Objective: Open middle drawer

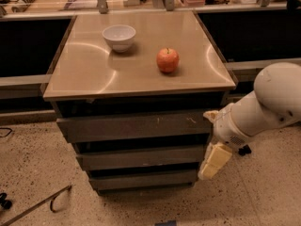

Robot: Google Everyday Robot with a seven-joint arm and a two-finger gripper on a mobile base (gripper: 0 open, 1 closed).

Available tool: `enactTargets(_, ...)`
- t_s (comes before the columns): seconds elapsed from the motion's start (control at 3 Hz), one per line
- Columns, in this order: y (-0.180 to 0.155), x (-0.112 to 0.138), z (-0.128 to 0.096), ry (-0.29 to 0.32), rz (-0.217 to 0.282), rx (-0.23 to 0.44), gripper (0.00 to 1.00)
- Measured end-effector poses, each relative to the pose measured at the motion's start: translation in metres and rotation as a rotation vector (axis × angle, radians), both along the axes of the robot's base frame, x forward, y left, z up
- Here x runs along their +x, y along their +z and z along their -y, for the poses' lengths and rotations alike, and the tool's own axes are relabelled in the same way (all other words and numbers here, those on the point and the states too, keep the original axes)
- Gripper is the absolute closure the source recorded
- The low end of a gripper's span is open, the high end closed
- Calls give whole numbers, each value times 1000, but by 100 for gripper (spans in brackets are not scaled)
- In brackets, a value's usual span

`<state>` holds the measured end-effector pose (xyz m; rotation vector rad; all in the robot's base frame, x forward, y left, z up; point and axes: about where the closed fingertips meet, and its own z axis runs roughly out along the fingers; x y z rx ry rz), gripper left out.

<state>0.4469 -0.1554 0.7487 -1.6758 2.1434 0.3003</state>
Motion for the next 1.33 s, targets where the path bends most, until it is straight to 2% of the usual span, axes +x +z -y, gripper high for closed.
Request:
enactTargets(0.33,-5,0,0,-1,-6,3,0)
enactTargets(0.67,-21,-3,-1,31,16,-27,0)
enactTargets(1.0,-65,-10,-9,103,65,-57,0)
enactTargets(1.33,-116,0,-27,167,131,-71,0)
